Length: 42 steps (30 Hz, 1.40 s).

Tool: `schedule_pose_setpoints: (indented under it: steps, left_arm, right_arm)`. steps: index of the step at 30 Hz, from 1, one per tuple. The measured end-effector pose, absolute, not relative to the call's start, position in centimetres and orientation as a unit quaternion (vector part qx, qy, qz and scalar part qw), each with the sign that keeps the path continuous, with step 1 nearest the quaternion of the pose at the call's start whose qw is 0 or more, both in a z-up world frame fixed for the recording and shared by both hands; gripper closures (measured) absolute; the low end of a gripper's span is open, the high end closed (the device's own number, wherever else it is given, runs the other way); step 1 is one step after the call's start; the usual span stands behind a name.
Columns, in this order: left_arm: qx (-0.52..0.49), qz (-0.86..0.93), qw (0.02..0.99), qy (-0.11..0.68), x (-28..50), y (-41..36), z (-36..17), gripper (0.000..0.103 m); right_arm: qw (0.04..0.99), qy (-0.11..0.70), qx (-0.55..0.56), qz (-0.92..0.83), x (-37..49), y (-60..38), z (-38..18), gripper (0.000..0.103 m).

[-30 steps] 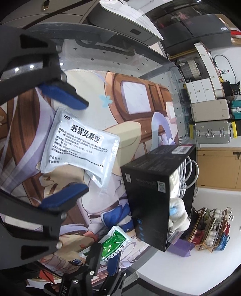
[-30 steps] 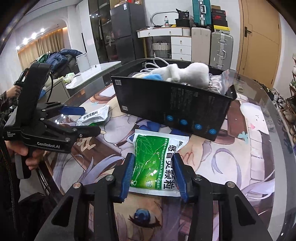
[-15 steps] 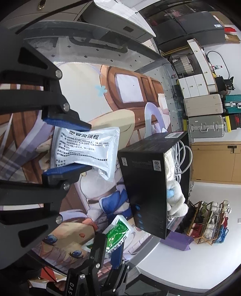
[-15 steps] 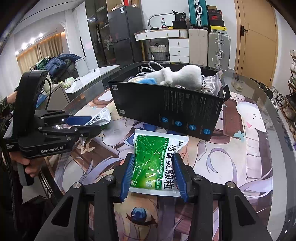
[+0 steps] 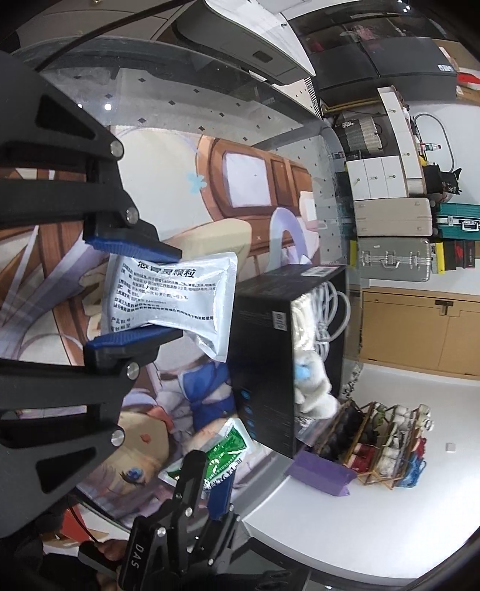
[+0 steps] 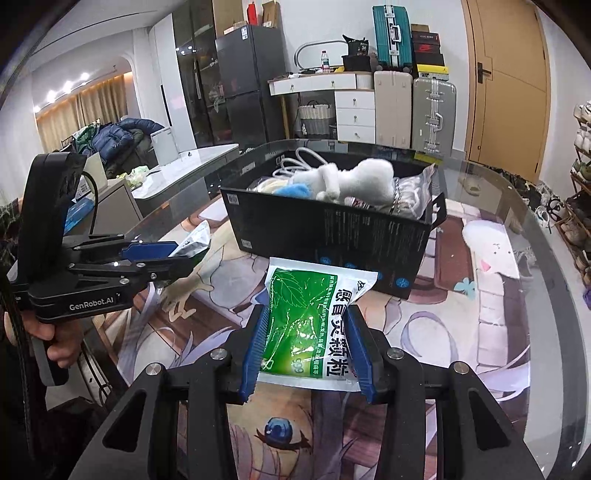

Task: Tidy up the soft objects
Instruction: 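Carry both sachets over the black box and lower them inside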

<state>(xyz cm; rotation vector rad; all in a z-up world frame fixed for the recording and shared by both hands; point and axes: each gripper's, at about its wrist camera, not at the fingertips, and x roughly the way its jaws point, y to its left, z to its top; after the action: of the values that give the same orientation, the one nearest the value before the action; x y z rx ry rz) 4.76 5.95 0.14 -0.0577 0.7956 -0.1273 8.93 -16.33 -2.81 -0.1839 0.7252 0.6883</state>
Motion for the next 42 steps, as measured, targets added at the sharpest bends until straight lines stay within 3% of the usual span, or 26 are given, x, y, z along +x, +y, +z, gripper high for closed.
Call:
schedule_pose_setpoints:
  steps: [24, 42]
  left_arm:
    - [-0.052, -0.076, 0.942, 0.322, 7.3, 5.2, 6.3, 0.071]
    - [-0.044, -0.067, 0.937, 0.340, 14.4, 3.2, 5.8, 0.070]
  right_arm:
    - [0.907, 0.282, -0.080, 0.303, 11.1, -17.1, 4.4, 0.060]
    - [0.906, 0.296, -0.059, 0.297, 18.3, -15.0, 5.3, 0.060]
